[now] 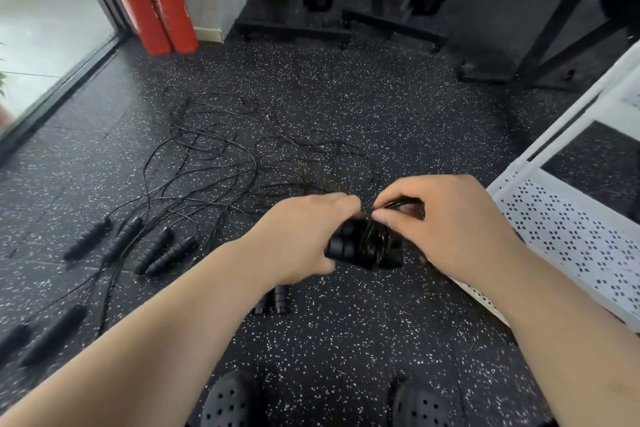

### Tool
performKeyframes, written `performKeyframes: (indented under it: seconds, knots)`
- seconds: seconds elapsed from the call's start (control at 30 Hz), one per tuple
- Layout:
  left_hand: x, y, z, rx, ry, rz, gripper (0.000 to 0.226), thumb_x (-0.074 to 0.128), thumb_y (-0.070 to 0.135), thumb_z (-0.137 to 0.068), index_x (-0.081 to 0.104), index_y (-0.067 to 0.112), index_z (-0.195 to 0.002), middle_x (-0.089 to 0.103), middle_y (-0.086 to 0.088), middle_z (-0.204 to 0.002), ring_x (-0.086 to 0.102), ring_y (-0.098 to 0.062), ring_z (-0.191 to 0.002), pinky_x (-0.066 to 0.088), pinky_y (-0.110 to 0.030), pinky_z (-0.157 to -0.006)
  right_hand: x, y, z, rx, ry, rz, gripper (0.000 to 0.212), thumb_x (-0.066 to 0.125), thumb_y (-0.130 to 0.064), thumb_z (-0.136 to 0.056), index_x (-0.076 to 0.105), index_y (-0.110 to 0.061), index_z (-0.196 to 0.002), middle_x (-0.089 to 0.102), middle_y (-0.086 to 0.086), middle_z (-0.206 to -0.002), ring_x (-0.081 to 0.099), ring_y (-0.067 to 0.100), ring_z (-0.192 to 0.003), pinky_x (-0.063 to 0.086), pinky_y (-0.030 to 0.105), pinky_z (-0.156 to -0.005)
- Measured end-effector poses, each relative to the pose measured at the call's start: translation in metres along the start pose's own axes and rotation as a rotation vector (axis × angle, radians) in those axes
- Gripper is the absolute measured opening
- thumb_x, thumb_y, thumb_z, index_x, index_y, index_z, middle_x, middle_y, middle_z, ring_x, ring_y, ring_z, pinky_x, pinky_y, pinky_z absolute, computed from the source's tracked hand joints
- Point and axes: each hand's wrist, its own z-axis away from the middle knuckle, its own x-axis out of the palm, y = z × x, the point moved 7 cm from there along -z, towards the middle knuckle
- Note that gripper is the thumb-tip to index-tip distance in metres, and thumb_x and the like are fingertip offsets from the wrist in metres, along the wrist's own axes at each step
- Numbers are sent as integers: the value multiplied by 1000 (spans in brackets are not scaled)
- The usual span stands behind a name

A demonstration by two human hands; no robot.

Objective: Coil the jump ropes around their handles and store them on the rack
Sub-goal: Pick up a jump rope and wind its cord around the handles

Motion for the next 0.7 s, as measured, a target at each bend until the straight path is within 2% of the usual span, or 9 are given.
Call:
performKeyframes:
  seconds: [0.13, 0.27, 0.3, 0.37, 0.47, 0.53, 0.6, 0.67, 0.7]
  knots:
    - [2, 19, 1, 104, -12, 50, 61, 83, 24, -74, 48, 36, -122, 45, 24, -103, 49, -6, -96, 51, -36, -88, 5, 25, -6, 89, -90, -129, 12, 87, -47, -81, 77, -48, -88, 75, -22, -83, 67, -4, -82, 58, 36, -84]
    - [1, 24, 2, 113, 10, 150, 65, 83, 25, -74, 46, 41, -124, 49, 25, -103, 52, -5, -97, 49, -31, -86, 8, 40, -7, 146, -210, -332, 11, 88, -44, -82, 82, -43, -91, 79, -16, -92, 74, 6, -89, 62, 51, -88]
    - [0, 25, 3, 104, 19, 190, 64, 84, 24, -75, 46, 41, -125, 51, 25, -101, 52, -4, -95, 47, -29, -83, 10, 43, -7, 162, -238, -405, 11, 88, -42, -83, 83, -40, -93, 80, -14, -94, 75, 9, -92, 62, 52, -91]
    - [-2, 27, 5, 63, 36, 308, 62, 83, 23, -75, 48, 41, -122, 55, 23, -97, 54, -7, -89, 45, -26, -76, 11, 48, -7, 191, -263, -537, 13, 86, -40, -84, 84, -35, -96, 81, -8, -97, 76, 12, -97, 58, 42, -98]
    - [-5, 29, 7, 1, 38, 527, 61, 85, 20, -77, 45, 41, -117, 65, 10, -95, 60, -15, -81, 54, -40, -74, 13, 59, -10, 311, -251, -718, 18, 82, -38, -87, 85, -26, -100, 81, 4, -97, 75, 21, -88, 57, 37, -90]
    - [-8, 33, 8, -8, 49, 624, 60, 87, 18, -78, 45, 38, -116, 69, 3, -97, 64, -22, -81, 55, -50, -76, 21, 58, -9, 354, -329, -819, 20, 78, -34, -93, 83, -17, -103, 79, 7, -95, 71, 20, -82, 56, 37, -80]
    - [-12, 34, 9, -15, 86, 715, 60, 88, 16, -79, 46, 34, -117, 71, 5, -103, 68, -25, -87, 57, -51, -78, 33, 51, -6, 362, -397, -941, 19, 70, -28, -100, 82, -13, -95, 75, 4, -86, 67, 20, -76, 53, 31, -70]
    - [-15, 28, 8, -53, 123, 787, 60, 89, 15, -80, 46, 33, -117, 70, 11, -108, 70, -23, -94, 58, -51, -83, 41, 51, -6, 410, -311, -1073, 39, 57, -7, -107, 82, -18, -79, 74, -4, -73, 64, 18, -75, 55, 31, -71]
    - [-15, 23, 7, -85, 141, 798, 60, 89, 17, -80, 45, 34, -117, 69, 11, -108, 70, -22, -96, 59, -50, -84, 46, 55, -6, 443, -254, -1028, 48, 51, 0, -108, 80, -19, -75, 71, -8, -66, 59, 17, -73, 52, 32, -73]
